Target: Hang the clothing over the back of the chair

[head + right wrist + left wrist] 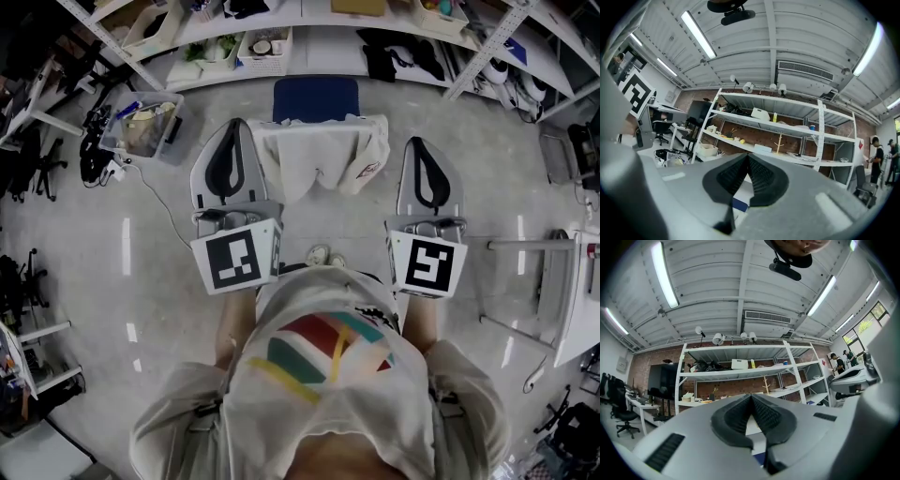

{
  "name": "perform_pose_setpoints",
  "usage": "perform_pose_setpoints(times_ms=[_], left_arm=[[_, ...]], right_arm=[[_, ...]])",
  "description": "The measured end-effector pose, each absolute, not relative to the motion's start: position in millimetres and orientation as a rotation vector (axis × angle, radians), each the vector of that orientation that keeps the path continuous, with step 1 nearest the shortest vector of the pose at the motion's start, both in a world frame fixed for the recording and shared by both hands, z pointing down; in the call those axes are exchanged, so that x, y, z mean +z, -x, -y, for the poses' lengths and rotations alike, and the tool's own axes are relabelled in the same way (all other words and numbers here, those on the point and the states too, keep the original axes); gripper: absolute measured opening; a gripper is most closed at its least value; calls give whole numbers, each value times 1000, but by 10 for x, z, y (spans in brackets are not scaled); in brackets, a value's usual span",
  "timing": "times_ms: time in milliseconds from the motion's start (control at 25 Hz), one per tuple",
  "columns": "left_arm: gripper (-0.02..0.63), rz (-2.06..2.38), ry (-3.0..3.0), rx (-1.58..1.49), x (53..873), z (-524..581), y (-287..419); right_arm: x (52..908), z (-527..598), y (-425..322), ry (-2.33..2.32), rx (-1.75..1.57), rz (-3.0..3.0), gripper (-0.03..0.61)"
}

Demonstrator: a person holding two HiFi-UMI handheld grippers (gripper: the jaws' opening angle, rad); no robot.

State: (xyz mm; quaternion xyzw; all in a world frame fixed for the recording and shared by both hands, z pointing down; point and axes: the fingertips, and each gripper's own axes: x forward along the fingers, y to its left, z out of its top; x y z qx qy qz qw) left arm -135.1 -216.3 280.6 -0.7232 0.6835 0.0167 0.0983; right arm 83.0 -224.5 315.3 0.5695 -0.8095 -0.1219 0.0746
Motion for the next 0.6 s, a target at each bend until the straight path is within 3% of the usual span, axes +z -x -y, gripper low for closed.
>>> perform_pose_setpoints(times_ms=[600], left_arm=[[14, -2031, 2146, 47, 2857, 2180, 1423]], right_arm=[[3171, 2274, -808, -1702, -371, 2413, 5]])
